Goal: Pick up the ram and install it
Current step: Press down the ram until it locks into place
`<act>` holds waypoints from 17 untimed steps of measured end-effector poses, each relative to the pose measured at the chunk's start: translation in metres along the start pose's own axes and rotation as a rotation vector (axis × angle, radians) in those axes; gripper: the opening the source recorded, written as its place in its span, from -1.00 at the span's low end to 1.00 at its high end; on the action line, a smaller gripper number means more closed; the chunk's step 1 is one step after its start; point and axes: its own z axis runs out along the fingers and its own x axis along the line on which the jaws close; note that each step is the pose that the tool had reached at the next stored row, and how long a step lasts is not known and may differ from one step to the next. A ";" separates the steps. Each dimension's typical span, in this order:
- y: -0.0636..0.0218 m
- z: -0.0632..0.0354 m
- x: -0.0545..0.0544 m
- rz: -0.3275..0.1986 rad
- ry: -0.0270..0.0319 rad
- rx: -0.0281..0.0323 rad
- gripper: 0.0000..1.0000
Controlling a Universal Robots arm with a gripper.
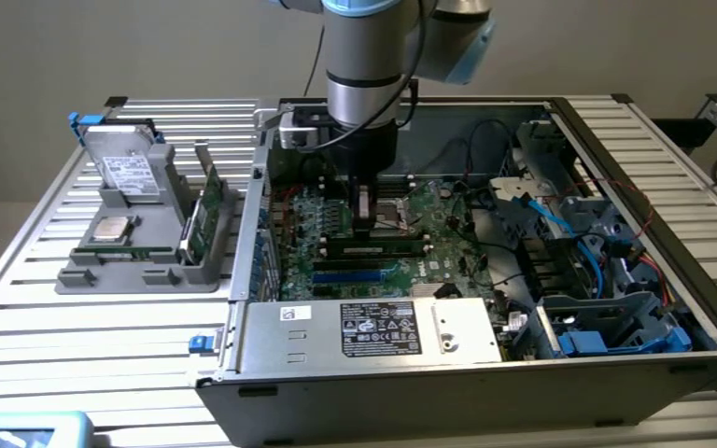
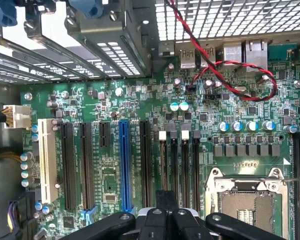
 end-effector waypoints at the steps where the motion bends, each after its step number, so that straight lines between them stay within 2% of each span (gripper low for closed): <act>1: 0.0001 0.0008 0.000 0.000 -0.0010 0.0000 -0.79; 8: 0.0002 0.0033 0.000 0.000 -0.0064 -0.0003 -0.79; 17: 0.0003 0.0070 0.000 0.000 -0.0102 -0.0007 -0.79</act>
